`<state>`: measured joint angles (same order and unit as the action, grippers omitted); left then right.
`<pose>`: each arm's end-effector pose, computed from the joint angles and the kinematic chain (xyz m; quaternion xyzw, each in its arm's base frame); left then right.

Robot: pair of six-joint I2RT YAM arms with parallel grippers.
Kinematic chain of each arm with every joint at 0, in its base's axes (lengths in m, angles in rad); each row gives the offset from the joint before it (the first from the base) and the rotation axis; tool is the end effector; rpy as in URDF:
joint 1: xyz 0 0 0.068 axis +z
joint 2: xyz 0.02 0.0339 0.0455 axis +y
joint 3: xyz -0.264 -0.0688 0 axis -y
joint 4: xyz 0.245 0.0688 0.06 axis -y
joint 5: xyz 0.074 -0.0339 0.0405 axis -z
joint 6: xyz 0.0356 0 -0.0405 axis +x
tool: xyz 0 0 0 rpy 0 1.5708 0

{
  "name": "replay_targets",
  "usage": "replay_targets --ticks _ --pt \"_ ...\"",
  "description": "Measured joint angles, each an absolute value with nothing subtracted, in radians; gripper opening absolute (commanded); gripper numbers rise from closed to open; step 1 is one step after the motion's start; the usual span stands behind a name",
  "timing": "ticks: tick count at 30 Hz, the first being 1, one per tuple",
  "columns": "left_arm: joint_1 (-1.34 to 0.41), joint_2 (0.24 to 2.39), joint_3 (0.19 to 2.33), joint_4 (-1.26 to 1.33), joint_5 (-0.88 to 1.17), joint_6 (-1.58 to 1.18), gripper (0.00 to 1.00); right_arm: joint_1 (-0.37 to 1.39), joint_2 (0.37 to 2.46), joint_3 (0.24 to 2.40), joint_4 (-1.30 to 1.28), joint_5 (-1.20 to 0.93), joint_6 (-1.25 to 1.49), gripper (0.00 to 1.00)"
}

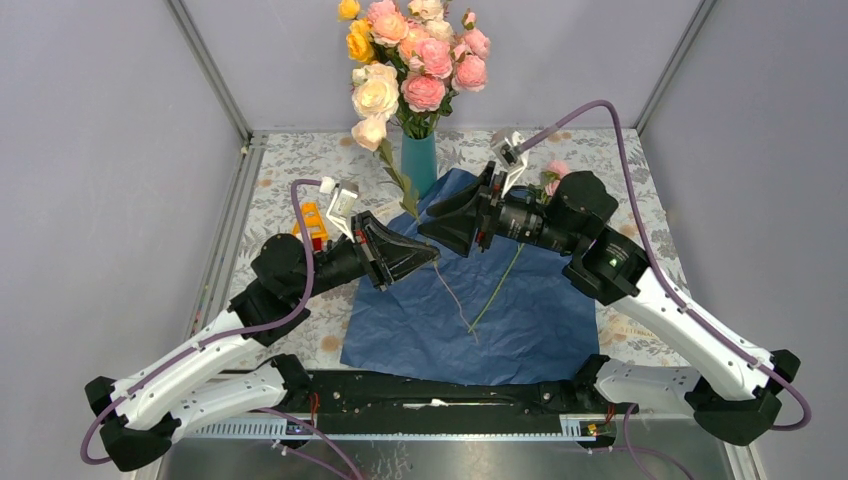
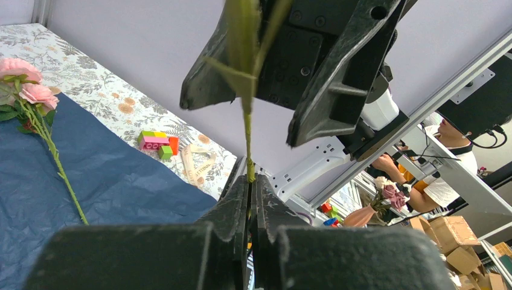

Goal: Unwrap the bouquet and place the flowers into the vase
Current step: Insert the fake flower into the vase.

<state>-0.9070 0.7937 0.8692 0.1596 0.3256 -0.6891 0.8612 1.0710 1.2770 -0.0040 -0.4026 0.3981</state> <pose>0.1016 -0.1483 0.4051 0.1930 0.5936 -0.6248 0.4690 0.1364 0.1802 0.4755 -0.2929 0.5674 0.5492 0.5391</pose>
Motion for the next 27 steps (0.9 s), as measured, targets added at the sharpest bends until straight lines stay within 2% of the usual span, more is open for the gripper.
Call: replay_targets --ticks 5,11,15,18,20,22,23,27 --pt "-0.907 0.794 0.869 0.159 0.324 -0.685 0.0 0.868 1.11 1.303 -0.026 -0.423 0.399 0.52" --pt "-0.907 0.794 0.869 0.153 0.321 -0.68 0.0 0.872 1.138 1.32 -0.039 -0.44 0.402 0.37" --pt "-0.907 0.794 0.869 0.133 0.314 -0.677 0.0 0.873 1.144 1.321 -0.041 -0.442 0.405 0.23" --pt "-0.907 0.794 0.869 0.121 0.308 -0.677 0.0 0.873 1.145 1.321 -0.041 -0.448 0.406 0.0" --pt "-0.907 0.794 0.869 0.118 0.302 -0.677 0.13 0.874 1.145 1.322 -0.043 -0.45 0.403 0.0" --pt "-0.908 0.794 0.869 0.114 0.296 -0.67 0.4 0.875 1.144 1.325 -0.049 -0.45 0.4 0.0" --pt "-0.908 0.794 0.869 0.109 0.291 -0.671 0.5 0.875 1.144 1.325 -0.051 -0.45 0.397 0.0" --pt "-0.909 0.789 0.869 0.069 0.263 -0.66 0.78 0.875 1.134 1.325 -0.073 -0.439 0.374 0.0"
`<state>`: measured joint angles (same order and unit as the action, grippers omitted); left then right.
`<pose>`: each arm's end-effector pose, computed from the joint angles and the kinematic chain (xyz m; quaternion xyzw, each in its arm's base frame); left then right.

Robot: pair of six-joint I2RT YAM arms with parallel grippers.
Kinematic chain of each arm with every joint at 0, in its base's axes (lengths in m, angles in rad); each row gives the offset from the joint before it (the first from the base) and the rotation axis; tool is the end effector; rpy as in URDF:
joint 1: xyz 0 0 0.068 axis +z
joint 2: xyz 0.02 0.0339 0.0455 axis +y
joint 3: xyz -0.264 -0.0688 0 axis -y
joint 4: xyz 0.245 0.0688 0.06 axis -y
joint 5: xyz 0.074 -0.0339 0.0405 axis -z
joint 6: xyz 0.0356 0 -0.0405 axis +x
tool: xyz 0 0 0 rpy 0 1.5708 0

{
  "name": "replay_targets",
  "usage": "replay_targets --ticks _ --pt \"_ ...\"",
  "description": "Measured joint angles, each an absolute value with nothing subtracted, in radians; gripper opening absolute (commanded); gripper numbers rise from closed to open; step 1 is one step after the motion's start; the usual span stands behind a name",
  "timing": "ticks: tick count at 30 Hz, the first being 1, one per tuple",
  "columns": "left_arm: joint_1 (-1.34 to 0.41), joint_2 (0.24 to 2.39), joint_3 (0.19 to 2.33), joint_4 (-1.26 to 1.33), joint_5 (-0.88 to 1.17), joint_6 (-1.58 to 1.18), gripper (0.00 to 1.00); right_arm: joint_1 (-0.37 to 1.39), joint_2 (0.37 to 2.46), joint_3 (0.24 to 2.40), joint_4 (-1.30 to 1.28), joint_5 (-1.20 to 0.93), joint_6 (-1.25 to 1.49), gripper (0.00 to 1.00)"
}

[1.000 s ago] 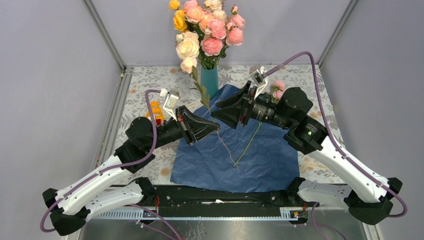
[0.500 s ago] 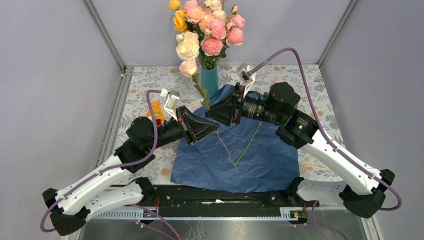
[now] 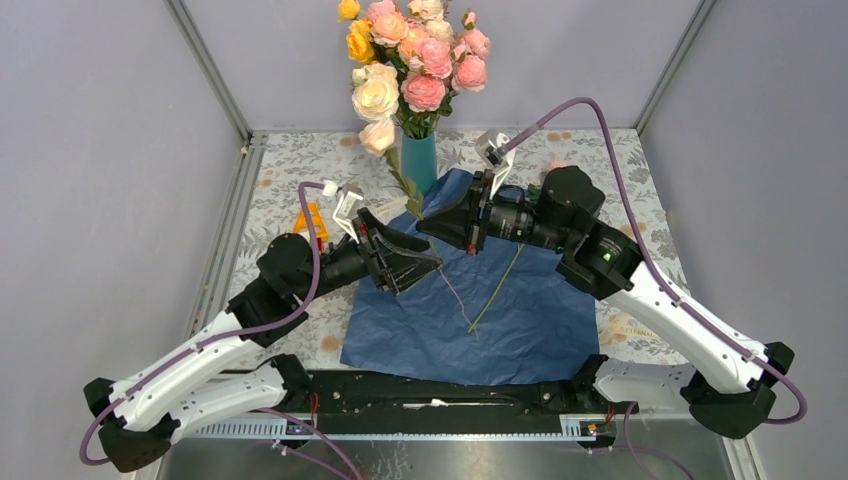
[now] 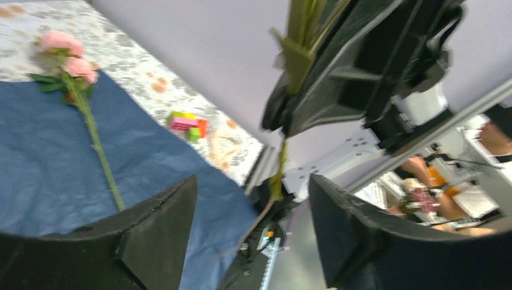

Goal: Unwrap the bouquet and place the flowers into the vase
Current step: Insert the fake flower into the vase.

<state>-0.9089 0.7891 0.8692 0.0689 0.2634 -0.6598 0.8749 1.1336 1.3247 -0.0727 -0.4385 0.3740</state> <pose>0.1037 -0.1482 0.3964 0.1791 0.6295 -0.5913 0.4712 0.1441 0.1961 0.4707 -0.3182 0.5876 0.5439 0.5076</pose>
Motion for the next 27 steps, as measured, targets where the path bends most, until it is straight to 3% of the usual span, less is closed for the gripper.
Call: replay_targets --ticks 4,9,14,21,27 --pt "-0.909 0.771 0.879 -0.029 0.222 -0.614 0.93 0.876 1.101 1.325 -0.089 -0.396 0.332 0.0" --pt "-0.872 0.739 0.928 -0.211 0.166 -0.51 0.97 0.878 1.045 1.326 -0.08 -0.279 0.259 0.0" --pt "-0.62 0.693 0.939 -0.351 0.196 -0.424 0.97 0.878 1.083 1.367 -0.012 -0.145 0.158 0.0" --pt "-0.216 0.707 0.897 -0.421 0.299 -0.355 0.97 0.817 1.294 1.493 0.168 -0.099 0.096 0.0" --pt "-0.057 0.786 0.862 -0.476 0.273 -0.292 0.97 0.732 1.504 1.623 0.332 -0.111 0.11 0.0"
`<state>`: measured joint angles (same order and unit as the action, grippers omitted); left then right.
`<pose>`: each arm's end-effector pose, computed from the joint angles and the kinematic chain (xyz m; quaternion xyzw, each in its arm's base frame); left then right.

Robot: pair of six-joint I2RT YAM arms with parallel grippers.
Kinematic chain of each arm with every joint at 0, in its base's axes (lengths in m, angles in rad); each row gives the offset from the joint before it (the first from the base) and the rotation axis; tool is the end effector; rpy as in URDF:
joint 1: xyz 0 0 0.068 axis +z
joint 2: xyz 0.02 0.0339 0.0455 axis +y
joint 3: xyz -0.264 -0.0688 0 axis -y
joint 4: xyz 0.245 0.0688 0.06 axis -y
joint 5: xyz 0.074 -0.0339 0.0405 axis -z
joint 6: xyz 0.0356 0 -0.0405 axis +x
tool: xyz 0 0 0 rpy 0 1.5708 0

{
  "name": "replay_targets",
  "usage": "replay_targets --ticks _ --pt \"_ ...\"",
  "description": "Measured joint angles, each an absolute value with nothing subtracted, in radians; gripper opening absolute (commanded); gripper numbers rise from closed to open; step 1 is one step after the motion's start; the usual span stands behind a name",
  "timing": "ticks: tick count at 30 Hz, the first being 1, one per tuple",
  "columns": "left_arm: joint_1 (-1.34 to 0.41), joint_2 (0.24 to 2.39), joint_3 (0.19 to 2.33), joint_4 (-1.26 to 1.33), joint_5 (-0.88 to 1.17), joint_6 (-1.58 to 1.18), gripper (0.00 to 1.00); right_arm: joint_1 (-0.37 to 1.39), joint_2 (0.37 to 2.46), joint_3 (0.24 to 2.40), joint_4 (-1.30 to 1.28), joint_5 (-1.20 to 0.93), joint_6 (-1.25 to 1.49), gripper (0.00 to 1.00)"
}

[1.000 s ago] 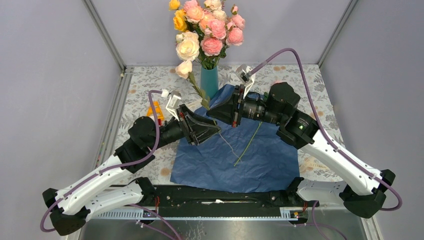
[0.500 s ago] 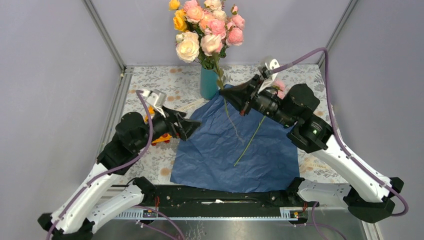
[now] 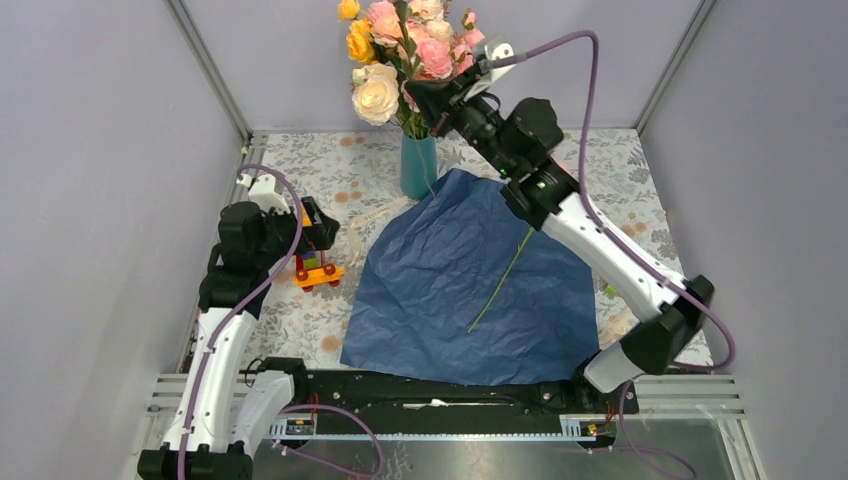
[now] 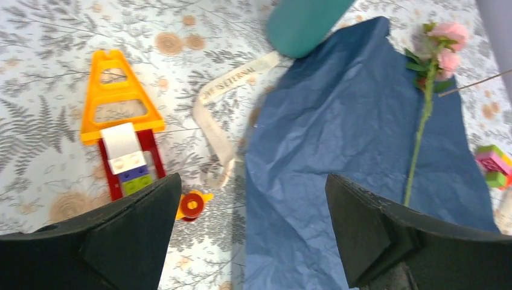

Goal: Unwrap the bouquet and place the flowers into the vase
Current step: Insert the fake flower into the vase.

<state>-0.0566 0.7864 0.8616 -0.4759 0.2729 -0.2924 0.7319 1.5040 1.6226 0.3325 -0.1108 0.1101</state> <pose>0.1722 -0.0194 0.3364 -0.0226 0.8290 -0.2067 0.5191 0.2481 0.2281 0.5132 -0.2069 0.4905 0.3726 0.7601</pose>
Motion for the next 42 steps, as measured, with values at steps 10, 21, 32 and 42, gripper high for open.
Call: replay_targets --ticks 10,21,32,42 --pt "-0.007 0.764 0.839 -0.487 0.161 -0.233 0.97 0.669 1.722 1.723 0.636 -0.113 0.112 0.0" --pt "0.021 0.759 0.835 -0.492 0.143 -0.227 0.97 0.661 1.818 1.764 0.857 -0.113 0.061 0.0" --pt "0.027 0.76 0.835 -0.492 0.144 -0.225 0.97 0.66 1.852 1.763 1.013 -0.121 -0.028 0.0" --pt "0.032 0.761 0.835 -0.492 0.148 -0.225 0.97 0.66 1.925 1.723 1.145 -0.135 -0.082 0.0"
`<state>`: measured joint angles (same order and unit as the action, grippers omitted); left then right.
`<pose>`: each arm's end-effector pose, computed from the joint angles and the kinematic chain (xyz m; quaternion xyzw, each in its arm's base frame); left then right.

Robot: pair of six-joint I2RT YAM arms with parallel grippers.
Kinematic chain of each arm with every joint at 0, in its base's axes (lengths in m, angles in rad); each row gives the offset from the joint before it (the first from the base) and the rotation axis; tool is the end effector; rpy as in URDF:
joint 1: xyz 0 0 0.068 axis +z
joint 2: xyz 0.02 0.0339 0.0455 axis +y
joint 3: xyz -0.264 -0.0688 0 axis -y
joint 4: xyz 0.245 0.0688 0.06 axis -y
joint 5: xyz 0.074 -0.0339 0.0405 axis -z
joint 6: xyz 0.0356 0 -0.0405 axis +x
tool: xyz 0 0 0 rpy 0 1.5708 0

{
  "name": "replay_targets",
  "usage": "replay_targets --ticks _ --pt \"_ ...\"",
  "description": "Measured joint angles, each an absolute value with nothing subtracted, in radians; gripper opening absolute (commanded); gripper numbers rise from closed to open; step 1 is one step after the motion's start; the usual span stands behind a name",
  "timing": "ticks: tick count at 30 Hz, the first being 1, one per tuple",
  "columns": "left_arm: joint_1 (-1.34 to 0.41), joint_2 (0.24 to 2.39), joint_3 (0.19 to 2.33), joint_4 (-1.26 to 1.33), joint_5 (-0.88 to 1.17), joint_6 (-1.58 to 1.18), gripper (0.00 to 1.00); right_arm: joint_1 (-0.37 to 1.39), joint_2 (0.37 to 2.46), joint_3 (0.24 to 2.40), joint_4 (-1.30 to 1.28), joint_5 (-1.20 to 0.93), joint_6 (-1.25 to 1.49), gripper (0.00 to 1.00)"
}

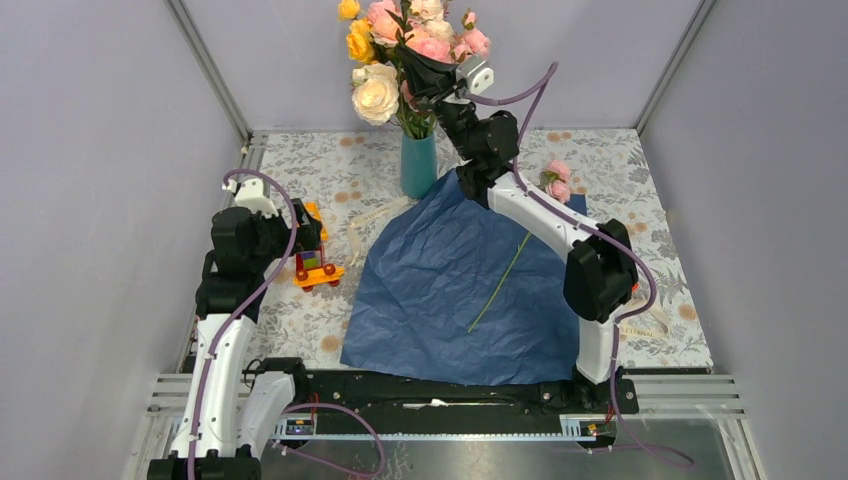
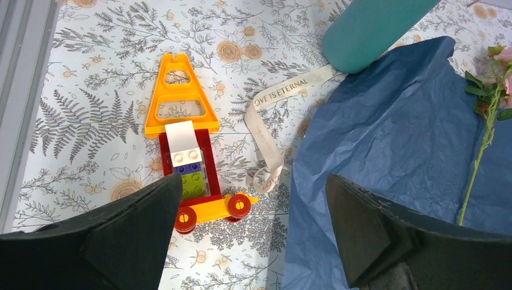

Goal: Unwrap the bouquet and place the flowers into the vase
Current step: Insert the fake flower into the vase.

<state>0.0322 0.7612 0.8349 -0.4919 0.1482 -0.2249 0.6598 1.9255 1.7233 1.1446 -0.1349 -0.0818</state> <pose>0.1687 0.0002 0.3291 -0.0672 0.8345 -0.1141 0.5349 0.3352 0.2661 0.4590 -0.1715 0.2642 0.2904 0.9036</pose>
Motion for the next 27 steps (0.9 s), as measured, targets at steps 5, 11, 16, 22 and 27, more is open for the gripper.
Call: replay_targets --ticks 5,11,16,22,27 --pt "0.033 0.762 0.834 -0.49 0.183 -0.226 0.96 0.66 1.958 1.707 1.166 -0.142 -0.089 0.0" --pt "0.034 0.768 0.809 -0.409 0.342 -0.27 0.95 0.66 1.892 1.551 1.198 -0.138 -0.078 0.0" --pt "0.034 0.79 0.808 -0.361 0.465 -0.324 0.95 0.661 1.759 1.428 1.202 -0.143 -0.062 0.0" --pt "0.034 0.796 0.808 -0.361 0.476 -0.323 0.95 0.662 1.619 1.45 1.229 -0.128 -0.058 0.0" --pt "0.034 0.843 0.808 -0.364 0.462 -0.323 0.95 0.662 1.596 1.538 1.247 -0.112 -0.035 0.0"
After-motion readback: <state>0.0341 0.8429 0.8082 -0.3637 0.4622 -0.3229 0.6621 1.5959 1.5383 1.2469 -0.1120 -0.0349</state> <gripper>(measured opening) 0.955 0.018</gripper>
